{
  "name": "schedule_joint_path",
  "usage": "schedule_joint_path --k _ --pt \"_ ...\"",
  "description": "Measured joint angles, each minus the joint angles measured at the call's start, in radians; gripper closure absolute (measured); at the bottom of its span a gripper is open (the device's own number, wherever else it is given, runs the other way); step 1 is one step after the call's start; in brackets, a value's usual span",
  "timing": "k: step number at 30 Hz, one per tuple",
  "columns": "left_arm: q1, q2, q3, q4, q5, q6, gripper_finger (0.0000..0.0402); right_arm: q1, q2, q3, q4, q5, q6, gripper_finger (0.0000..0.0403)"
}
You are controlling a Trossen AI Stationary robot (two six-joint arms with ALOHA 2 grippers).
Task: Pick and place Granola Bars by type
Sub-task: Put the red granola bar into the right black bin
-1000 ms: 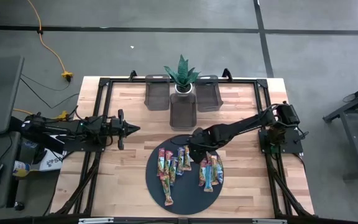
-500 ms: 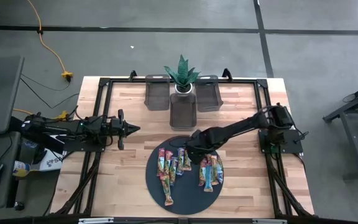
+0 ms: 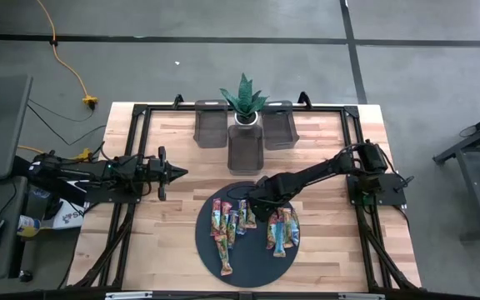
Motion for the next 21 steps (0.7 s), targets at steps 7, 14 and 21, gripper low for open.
schedule_joint_path --k 7,14,21 --pt "0.000 0.000 0.000 0.000 0.000 0.000 0.0400 -0.018 -0.003 -0.065 0.113 -0.072 0.037 0.0208" --pt "0.000 0.000 0.000 0.000 0.000 0.000 0.0400 -0.019 -0.009 -0.126 0.166 -0.070 0.080 0.0235" --pt "0.000 0.000 0.000 0.000 0.000 0.000 0.0400 -0.018 -0.006 -0.119 0.157 -0.060 0.040 0.0266"
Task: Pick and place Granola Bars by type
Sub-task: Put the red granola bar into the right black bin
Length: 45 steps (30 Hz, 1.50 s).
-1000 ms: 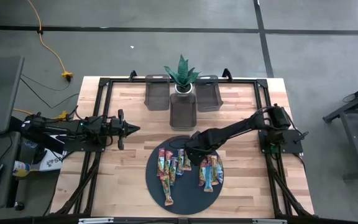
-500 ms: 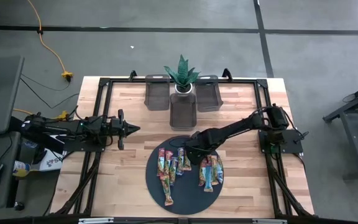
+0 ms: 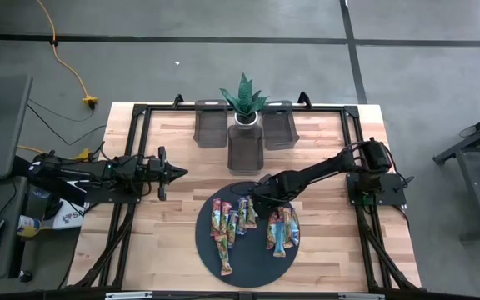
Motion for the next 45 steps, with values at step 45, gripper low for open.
schedule_joint_path --k 45 --pt "0.000 0.000 0.000 0.000 0.000 0.000 0.0400 -0.011 -0.318 -0.005 0.009 0.119 -0.030 0.0348"
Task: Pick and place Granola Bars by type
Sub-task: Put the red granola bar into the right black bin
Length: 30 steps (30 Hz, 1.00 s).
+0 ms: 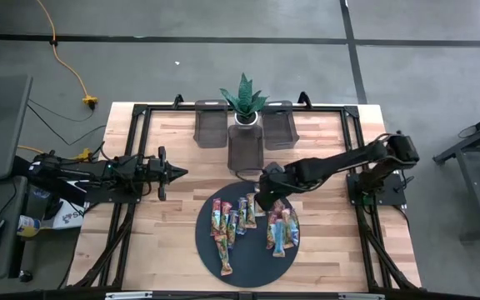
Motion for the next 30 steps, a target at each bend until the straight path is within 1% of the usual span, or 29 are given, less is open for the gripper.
schedule_joint_path --k 6,15,20,24,30 --pt "0.000 0.000 0.000 0.000 0.000 0.000 0.0400 0.000 -0.095 0.001 0.037 0.054 -0.054 0.0348" --pt "0.000 0.000 0.000 0.000 0.000 0.000 0.0400 0.000 -0.217 0.002 0.117 0.076 -0.298 0.0348" --pt "0.000 0.000 0.000 0.000 0.000 0.000 0.0400 0.000 -0.284 0.002 0.142 0.111 -0.423 0.0348" --pt "0.000 0.000 0.000 0.000 0.000 0.000 0.0400 0.000 -0.341 0.002 0.166 0.162 -0.529 0.0348" --pt "0.000 0.000 0.000 0.000 0.000 0.000 0.0400 -0.018 -0.421 0.003 0.164 0.291 -0.648 0.0353"
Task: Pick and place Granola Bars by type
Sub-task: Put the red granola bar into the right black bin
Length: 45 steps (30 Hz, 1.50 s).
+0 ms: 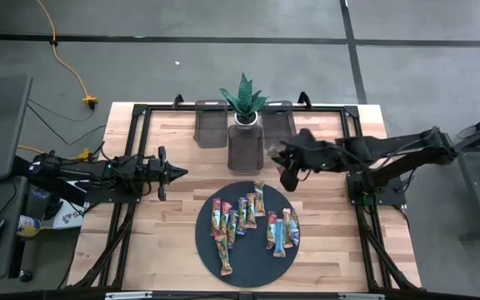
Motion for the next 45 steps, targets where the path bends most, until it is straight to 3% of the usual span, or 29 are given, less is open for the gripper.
schedule_joint_path --k 5,16,30,45 --pt "0.000 0.000 0.000 0.000 0.000 0.000 0.0400 -0.068 -0.064 0.000 -0.014 0.063 -0.014 0.0364" --pt "0.000 0.000 0.000 0.000 0.000 0.000 0.0400 -0.371 -0.146 0.000 -0.125 0.020 0.013 0.0358" --pt "0.000 0.000 0.000 0.000 0.000 0.000 0.0400 -0.819 0.004 -0.001 -0.174 -0.338 -0.131 0.0360" --pt "0.000 0.000 0.000 0.000 0.000 0.000 0.0400 -1.042 0.262 -0.002 -0.139 -0.687 -0.305 0.0360"
